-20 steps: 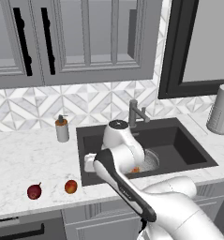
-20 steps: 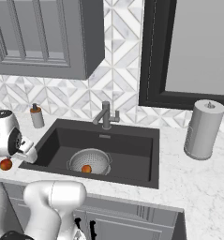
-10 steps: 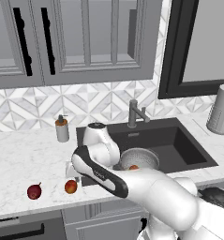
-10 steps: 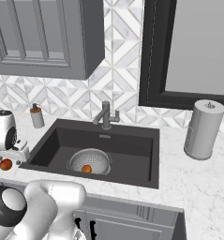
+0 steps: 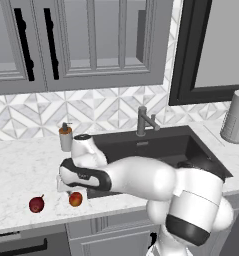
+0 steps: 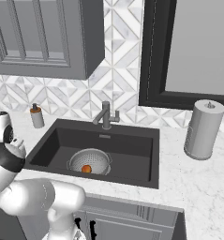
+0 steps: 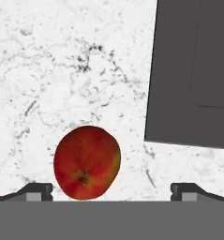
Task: Put the colander in the sink, put the pear, apple, apple in the colander, and turn on the sink faucet and pour water over the colander.
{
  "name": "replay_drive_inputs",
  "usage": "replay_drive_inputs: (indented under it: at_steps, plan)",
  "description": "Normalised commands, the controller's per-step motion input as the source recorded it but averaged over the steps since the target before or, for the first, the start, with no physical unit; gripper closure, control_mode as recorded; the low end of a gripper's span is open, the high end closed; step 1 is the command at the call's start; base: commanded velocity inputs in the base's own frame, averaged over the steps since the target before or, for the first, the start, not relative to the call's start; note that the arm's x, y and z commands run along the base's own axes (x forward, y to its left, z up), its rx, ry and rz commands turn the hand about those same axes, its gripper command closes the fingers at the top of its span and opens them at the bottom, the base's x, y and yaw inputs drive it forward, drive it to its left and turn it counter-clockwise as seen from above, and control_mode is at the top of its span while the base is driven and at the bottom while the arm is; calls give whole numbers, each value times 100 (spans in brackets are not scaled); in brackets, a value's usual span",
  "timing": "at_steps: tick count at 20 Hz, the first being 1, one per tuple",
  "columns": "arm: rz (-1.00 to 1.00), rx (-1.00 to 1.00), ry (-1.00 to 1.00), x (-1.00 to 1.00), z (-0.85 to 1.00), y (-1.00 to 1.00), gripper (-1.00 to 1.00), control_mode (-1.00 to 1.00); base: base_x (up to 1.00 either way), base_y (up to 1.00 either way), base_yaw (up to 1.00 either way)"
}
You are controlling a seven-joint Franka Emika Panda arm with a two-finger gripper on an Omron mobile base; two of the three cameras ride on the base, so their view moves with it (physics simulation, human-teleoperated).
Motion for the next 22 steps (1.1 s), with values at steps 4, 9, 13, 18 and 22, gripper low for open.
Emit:
replay_drive_inputs:
  at_steps: [4,9,13,18,22]
  plan:
    - [-5,-16,0,8,-43,23,-100,-100,0,0,0]
    - [-6,-6,0,6,-29,10,-100,-100,0,0,0]
    - [-7,0,0,-13,-22,0,-100,-100,0,0,0]
    - [-12,0,0,-28,-25,-15,-100,-100,0,0,0]
    - [-11,0,0,-23,-26,-26,-100,-100,0,0,0]
